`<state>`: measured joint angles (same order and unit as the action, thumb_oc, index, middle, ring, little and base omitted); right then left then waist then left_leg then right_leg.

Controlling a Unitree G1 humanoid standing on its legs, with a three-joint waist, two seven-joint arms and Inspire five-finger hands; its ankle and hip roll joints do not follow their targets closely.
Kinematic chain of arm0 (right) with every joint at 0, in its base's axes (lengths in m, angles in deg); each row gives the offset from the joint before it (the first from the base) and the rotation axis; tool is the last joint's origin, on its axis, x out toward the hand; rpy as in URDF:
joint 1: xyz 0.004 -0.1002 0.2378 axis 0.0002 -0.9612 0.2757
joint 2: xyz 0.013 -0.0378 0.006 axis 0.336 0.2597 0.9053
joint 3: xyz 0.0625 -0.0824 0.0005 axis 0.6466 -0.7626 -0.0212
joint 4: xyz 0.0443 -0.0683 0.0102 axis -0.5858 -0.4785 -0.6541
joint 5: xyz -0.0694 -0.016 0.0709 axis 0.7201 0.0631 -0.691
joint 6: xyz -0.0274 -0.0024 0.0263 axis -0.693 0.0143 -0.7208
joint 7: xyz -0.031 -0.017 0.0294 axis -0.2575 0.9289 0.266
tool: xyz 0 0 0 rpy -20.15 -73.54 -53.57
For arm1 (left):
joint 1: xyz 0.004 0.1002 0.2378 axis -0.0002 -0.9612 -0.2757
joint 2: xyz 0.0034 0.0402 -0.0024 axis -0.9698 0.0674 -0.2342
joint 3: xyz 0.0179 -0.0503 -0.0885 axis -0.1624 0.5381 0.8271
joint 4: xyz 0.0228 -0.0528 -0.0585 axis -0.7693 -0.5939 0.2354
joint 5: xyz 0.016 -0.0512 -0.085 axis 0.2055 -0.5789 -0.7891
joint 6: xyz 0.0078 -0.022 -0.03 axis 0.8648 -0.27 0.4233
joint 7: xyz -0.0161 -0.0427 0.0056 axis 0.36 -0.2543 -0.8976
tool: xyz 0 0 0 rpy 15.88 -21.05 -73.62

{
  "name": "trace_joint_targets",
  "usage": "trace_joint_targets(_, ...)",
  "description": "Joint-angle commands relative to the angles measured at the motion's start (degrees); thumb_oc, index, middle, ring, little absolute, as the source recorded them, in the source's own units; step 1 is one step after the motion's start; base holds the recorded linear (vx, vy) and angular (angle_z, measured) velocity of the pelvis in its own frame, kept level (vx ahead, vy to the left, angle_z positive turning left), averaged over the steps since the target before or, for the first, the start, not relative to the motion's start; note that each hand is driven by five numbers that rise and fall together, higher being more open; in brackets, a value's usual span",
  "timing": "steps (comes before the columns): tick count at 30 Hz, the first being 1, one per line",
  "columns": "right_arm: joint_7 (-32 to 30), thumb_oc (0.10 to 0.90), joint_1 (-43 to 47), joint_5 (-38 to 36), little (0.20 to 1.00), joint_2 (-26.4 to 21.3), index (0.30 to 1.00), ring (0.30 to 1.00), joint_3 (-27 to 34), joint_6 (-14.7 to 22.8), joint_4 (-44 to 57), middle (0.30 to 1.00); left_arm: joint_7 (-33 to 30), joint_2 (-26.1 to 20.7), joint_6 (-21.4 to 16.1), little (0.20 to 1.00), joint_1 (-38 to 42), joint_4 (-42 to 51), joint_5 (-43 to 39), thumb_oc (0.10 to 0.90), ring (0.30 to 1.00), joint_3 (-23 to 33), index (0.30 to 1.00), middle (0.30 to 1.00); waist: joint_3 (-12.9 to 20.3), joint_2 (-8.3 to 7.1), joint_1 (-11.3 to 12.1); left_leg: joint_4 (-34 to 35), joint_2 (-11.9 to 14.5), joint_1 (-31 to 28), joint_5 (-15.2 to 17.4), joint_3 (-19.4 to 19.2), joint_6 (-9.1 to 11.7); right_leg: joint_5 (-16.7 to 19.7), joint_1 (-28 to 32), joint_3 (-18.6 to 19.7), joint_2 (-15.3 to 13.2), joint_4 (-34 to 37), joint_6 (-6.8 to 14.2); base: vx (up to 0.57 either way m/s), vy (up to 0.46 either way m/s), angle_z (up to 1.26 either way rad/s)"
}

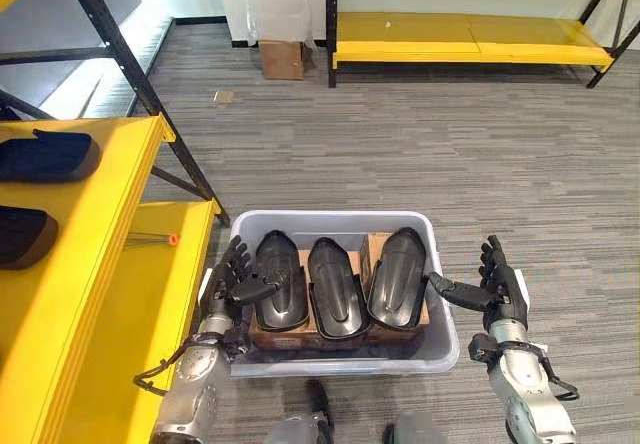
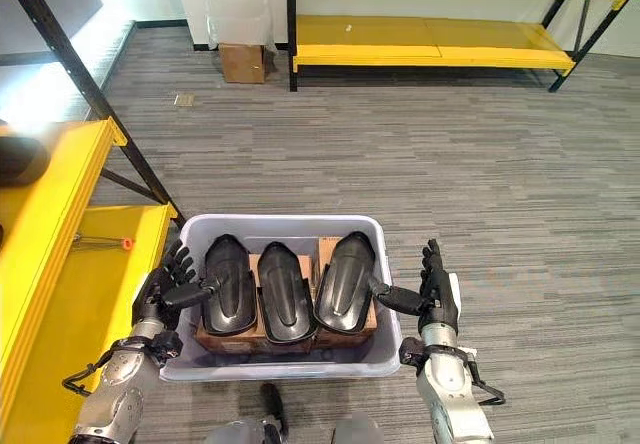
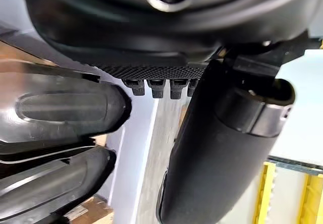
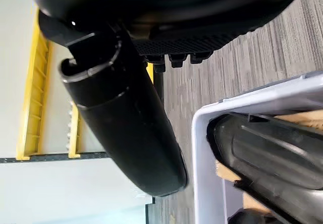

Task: Move parts from the plastic box to the shelf.

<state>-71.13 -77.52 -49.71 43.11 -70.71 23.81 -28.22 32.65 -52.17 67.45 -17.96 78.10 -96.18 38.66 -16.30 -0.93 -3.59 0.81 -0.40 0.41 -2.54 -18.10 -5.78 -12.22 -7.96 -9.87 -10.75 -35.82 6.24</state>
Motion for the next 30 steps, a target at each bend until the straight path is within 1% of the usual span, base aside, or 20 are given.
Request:
trace_joint_targets(1,3.0,0.900,4.6,0.5,1.000,-1.1,1.000,1.000,3.1,5.3,2.7,1.000,-1.7,-4.3,-4.1,1.000,1.1,6.3,0.8,0.900,1.000,3.4,1.000,1.000,3.5,-0.11,0.2,-1.3,4.0,-3.4,6.8,2.3,4.1,11.2,1.8,-3.8,-0.5,19.8,1.2,-0.01,-0.234,-0.11)
trace_joint_targets(2,3.6,0.900,5.0,0.8,1.000,-0.5,1.000,1.000,2.6,5.5,2.3,1.000,-2.6,-4.7,-4.3,1.000,0.8,6.5,0.6,0.900,1.000,3.7,1.000,1.000,2.6,-0.43,0.2,-1.0,4.4,-4.1,6.6,1.7,4.1,15.7,-0.2,-3.7,-2.2,20.9,1.8,-0.02,-0.325,-0.12)
trace_joint_targets(3,4.1,0.900,4.9,0.2,1.000,-0.6,1.000,1.000,2.3,5.1,2.8,1.000,-2.7,-4.7,-4.8,1.000,0.2,6.9,0.7,0.900,1.000,3.8,1.000,1.000,2.2,-0.25,0.1,0.0,5.7,-4.6,5.5,1.6,5.1,14.2,0.9,-3.2,-1.4,24.7,2.2,-0.10,-0.304,-0.18)
trace_joint_targets(4,4.0,0.900,4.6,-0.2,1.000,-1.0,1.000,1.000,2.0,4.9,3.1,1.000,-3.2,-4.4,-4.6,1.000,0.1,7.1,-0.1,0.900,1.000,3.7,1.000,1.000,2.5,-0.13,0.2,0.7,6.2,-4.1,4.4,1.8,5.8,13.6,2.6,-3.5,-0.8,27.7,2.2,-0.05,-0.246,-0.16)
trace_joint_targets(6,3.4,0.900,4.7,-0.4,1.000,-1.2,1.000,1.000,1.5,4.7,3.0,1.000,-3.3,-4.1,-4.6,1.000,0.2,7.0,-1.4,0.900,1.000,3.4,1.000,1.000,3.1,-0.07,0.4,1.7,6.6,-3.7,3.0,1.5,6.7,14.0,3.9,-4.0,-0.5,30.5,2.3,-0.04,-0.130,0.23)
trace_joint_targets(7,2.9,0.900,5.0,-0.4,1.000,-1.3,1.000,1.000,0.7,4.4,2.5,1.000,-2.8,-3.3,-4.8,1.000,0.2,7.0,-0.3,0.900,1.000,2.9,1.000,1.000,3.8,0.06,0.6,3.4,6.9,-4.1,1.9,0.9,7.6,14.8,6.0,-4.8,-0.3,34.4,2.2,0.01,-0.106,0.35)
trace_joint_targets(9,3.4,0.900,4.8,-0.5,1.000,-1.7,1.000,1.000,0.3,3.7,2.6,1.000,-2.6,-2.8,-5.0,1.000,-0.6,7.1,0.0,0.900,1.000,2.7,1.000,1.000,4.7,0.21,0.6,4.2,6.8,-4.6,1.7,1.0,8.3,15.4,8.5,-5.3,0.3,37.3,1.9,0.05,-0.074,-0.06)
trace_joint_targets(12,3.3,0.900,3.6,-0.7,1.000,-2.2,1.000,1.000,-0.2,3.3,3.0,1.000,-1.3,-2.7,-5.3,1.000,-0.9,7.0,-0.3,0.900,1.000,2.9,1.000,1.000,5.6,0.31,0.1,4.2,6.8,-5.2,2.1,0.6,8.2,15.0,9.8,-5.6,0.6,38.0,1.4,0.05,-0.024,-0.24)
trace_joint_targets(13,3.4,0.900,3.3,-0.7,1.000,-2.3,1.000,1.000,-0.3,2.9,3.2,1.000,-1.4,-2.5,-5.1,1.000,-0.6,6.8,-0.2,0.900,1.000,2.8,1.000,1.000,5.8,0.41,-0.4,4.2,6.7,-6.0,2.6,0.1,8.1,14.9,10.5,-5.4,0.6,38.1,1.5,0.06,-0.005,-0.18)
trace_joint_targets(17,3.2,0.900,3.2,-0.6,1.000,-2.3,1.000,1.000,-0.6,2.7,3.2,1.000,-1.8,-2.6,-5.1,1.000,-0.4,6.5,-0.3,0.900,1.000,2.5,1.000,1.000,5.9,0.42,-0.8,4.2,6.6,-6.8,3.1,-0.1,7.9,14.7,11.0,-5.3,0.5,38.0,1.6,0.03,-0.004,-0.05)
trace_joint_targets(27,3.3,0.900,2.6,-0.1,1.000,-2.3,1.000,1.000,-0.7,2.3,3.4,1.000,-1.8,-2.7,-4.6,1.000,-0.3,6.5,0.4,0.900,1.000,2.5,1.000,1.000,6.4,0.26,-1.0,4.2,6.6,-7.3,3.4,-0.2,7.9,14.6,11.8,-5.1,0.6,38.4,1.7,0.02,-0.002,0.02)
trace_joint_targets(30,3.3,0.900,2.4,0.4,1.000,-2.7,1.000,1.000,-0.3,2.0,3.7,1.000,-2.2,-3.1,-5.0,1.000,-0.5,6.4,2.9,0.900,1.000,3.0,1.000,1.000,6.7,0.28,-0.8,4.2,6.6,-7.1,3.3,0.1,8.0,14.3,12.3,-5.1,0.9,38.8,1.4,0.03,0.000,0.00)
